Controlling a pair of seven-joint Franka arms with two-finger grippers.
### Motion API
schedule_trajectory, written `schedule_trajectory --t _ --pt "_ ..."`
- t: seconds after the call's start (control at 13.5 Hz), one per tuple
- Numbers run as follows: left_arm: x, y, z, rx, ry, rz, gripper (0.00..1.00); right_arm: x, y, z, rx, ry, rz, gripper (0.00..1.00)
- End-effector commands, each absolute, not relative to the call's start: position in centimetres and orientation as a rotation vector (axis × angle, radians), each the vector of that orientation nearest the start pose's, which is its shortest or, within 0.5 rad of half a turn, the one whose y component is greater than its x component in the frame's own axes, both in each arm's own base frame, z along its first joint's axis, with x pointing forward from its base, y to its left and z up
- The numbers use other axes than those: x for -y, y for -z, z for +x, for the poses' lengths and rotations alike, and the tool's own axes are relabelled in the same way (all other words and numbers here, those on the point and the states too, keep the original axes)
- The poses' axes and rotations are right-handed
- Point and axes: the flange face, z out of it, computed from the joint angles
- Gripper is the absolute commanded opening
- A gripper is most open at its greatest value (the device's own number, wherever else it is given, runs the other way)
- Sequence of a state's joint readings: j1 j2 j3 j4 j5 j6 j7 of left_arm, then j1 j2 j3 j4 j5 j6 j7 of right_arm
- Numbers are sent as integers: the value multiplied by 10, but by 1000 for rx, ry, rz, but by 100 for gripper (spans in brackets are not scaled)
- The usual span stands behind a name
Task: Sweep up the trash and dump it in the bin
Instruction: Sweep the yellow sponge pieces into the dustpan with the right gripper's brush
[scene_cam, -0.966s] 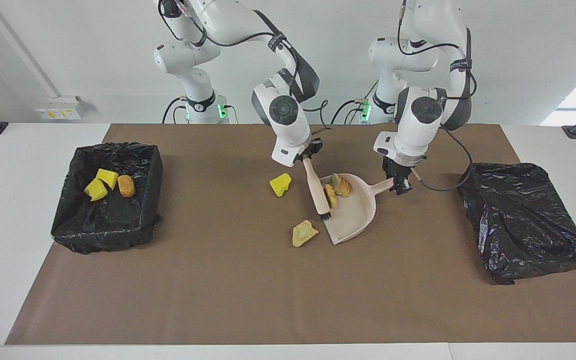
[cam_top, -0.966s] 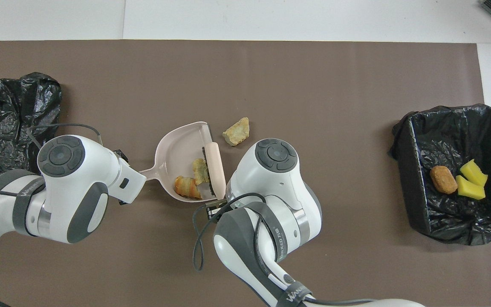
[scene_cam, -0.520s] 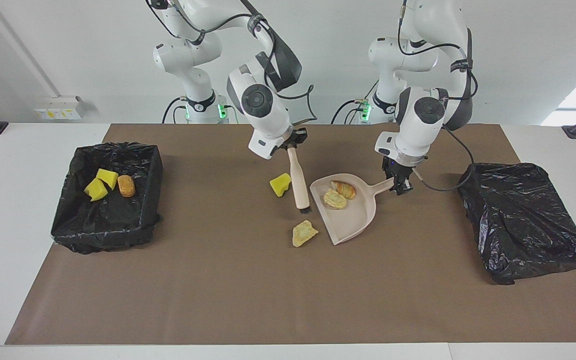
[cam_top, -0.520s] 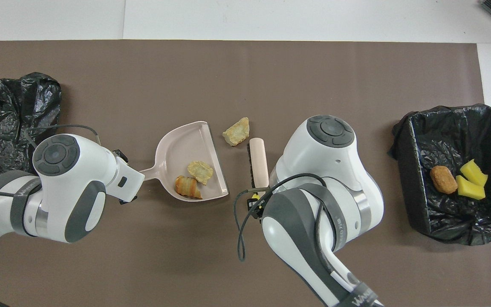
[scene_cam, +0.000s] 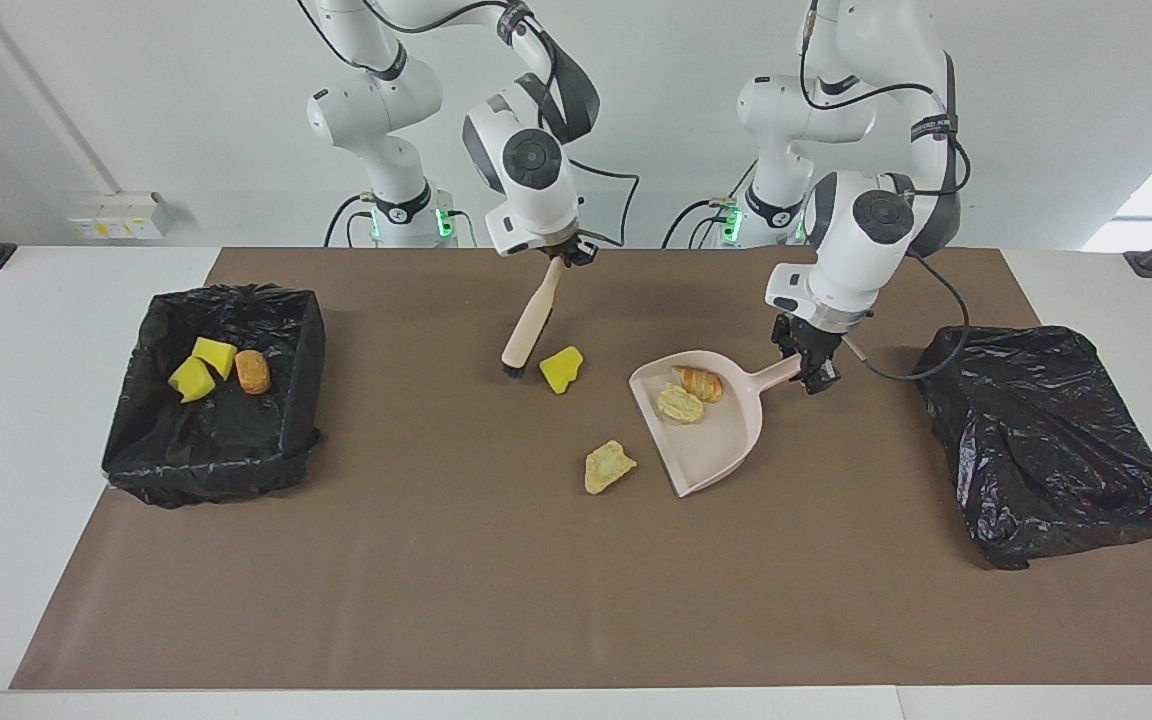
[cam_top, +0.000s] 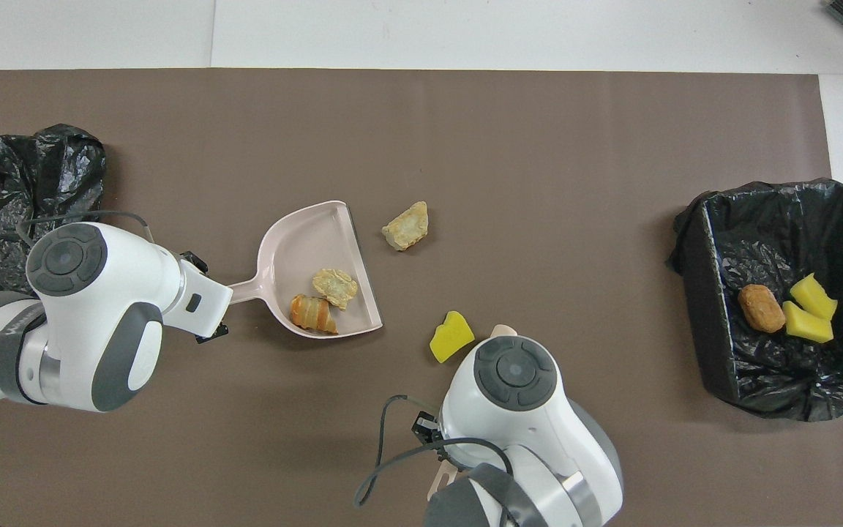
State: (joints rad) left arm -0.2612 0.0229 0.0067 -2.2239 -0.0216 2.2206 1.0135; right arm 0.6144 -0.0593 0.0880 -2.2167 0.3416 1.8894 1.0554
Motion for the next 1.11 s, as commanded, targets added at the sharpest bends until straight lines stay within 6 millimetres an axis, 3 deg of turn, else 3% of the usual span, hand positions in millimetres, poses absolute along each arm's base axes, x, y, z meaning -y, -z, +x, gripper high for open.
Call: schedule_trajectory --t 0.0,0.07,0.15,0.22,0.45,0.59,0.74,0.82,0.89,1.04 --pt "129 -365 496 -1784 -77 -2640 0 -342 -366 333 -847 -528 -2972 0" --pt "130 -363 495 -1731 -84 -2675 31 -351 -352 338 -854 -497 -2961 0" --pt "132 -362 495 -1733 -71 -2668 99 -362 -341 346 -839 -472 -2951 0" --pt "133 -362 495 -1712 -78 -2684 100 -374 -339 361 -828 -442 -2933 0" --pt "134 -361 495 -1715 -78 -2681 100 -402 -347 406 -624 -396 -2930 0" --pt "134 -361 496 -1713 -66 -2681 100 -395 -354 433 -474 -377 -2928 0" --pt "135 -360 495 -1731 -78 -2671 96 -395 -365 446 -375 -436 -2950 0" --pt "137 -358 494 -1736 -88 -2669 75 -394 -368 446 -346 -454 -2978 0" --pt "140 -356 494 -1749 -92 -2662 65 -392 -368 445 -309 -446 -3022 0" --pt "139 -358 495 -1756 -95 -2657 5 -379 -376 443 -199 -466 -3074 0"
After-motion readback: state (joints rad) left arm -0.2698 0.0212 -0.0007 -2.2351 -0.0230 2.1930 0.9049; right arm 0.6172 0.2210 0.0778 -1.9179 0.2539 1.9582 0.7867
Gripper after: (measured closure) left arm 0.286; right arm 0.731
